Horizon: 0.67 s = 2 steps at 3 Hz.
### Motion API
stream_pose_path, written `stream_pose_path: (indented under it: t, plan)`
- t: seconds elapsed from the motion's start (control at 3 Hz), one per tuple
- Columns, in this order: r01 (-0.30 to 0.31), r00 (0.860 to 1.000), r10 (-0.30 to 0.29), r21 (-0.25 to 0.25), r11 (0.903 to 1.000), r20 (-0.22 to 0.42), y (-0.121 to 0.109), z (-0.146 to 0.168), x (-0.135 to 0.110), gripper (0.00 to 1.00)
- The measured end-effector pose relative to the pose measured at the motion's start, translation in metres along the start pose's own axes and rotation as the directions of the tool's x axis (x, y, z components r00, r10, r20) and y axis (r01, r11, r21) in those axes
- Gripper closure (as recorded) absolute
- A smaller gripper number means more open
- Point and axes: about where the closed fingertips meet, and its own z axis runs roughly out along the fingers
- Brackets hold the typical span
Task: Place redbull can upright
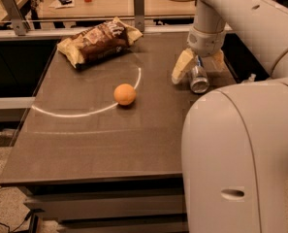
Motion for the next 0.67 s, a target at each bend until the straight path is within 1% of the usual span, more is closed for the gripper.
stream_pose_path:
  t: [0.33, 0.67]
  plan:
    - [-0.009, 1.000, 0.009, 0.002, 1.0000, 0.006, 0.0002, -0.0016, 0.0022, 0.39]
    - [-0.007, 1.000, 0.007, 0.005, 1.0000, 0.011, 0.0014, -0.0039, 0.0042, 0.64]
